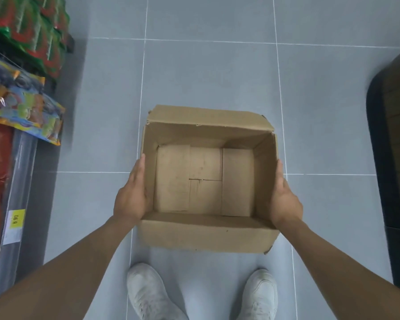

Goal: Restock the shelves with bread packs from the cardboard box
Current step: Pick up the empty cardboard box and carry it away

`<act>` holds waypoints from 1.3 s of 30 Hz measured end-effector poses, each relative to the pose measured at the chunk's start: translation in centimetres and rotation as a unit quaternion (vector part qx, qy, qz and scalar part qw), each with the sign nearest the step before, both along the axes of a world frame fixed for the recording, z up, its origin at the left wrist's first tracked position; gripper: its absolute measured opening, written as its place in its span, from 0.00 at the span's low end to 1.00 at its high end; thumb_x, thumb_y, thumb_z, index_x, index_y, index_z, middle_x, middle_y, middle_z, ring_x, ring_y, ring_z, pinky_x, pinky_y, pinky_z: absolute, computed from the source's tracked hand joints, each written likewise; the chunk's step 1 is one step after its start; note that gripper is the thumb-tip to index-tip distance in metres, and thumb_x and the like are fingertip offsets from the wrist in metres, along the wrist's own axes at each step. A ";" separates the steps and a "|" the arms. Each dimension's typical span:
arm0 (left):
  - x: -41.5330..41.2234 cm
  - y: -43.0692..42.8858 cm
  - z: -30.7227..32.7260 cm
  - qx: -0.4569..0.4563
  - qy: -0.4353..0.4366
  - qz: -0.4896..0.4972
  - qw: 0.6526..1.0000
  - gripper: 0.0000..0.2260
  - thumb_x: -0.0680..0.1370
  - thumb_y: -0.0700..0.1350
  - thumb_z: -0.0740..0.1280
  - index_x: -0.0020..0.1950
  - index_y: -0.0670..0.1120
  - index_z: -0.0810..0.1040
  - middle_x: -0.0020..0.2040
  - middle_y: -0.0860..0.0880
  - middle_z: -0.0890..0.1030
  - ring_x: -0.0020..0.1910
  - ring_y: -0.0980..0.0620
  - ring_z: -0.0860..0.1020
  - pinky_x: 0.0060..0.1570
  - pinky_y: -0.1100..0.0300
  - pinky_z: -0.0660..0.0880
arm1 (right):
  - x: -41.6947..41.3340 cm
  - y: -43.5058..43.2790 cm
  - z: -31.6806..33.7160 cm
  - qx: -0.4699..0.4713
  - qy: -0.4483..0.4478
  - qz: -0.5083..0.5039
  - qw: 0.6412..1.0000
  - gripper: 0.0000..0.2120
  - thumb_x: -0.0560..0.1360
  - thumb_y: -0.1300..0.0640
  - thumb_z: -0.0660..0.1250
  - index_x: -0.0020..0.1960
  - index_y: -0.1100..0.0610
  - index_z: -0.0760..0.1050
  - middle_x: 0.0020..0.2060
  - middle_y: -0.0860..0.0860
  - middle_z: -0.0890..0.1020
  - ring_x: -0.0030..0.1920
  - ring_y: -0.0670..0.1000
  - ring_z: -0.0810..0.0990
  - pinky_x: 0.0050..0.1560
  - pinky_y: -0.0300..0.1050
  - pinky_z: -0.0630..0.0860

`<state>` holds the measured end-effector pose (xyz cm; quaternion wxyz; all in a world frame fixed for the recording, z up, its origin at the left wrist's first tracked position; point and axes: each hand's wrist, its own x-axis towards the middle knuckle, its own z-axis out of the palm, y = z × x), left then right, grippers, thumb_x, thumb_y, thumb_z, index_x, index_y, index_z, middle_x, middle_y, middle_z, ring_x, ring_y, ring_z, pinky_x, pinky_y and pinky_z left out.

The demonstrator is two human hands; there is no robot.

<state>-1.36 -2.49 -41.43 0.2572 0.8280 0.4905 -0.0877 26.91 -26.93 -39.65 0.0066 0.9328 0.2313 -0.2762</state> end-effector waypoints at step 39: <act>-10.5 1.6 78.1 0.135 -0.106 0.133 0.976 0.48 0.75 0.33 0.60 0.79 0.64 0.33 0.80 0.48 0.65 0.65 0.40 0.78 0.56 0.51 0.75 | 2.0 13.2 77.3 0.197 -0.062 0.286 0.936 0.51 0.74 0.66 0.64 0.81 0.42 0.35 0.54 0.66 0.82 0.52 0.66 0.83 0.47 0.56 0.77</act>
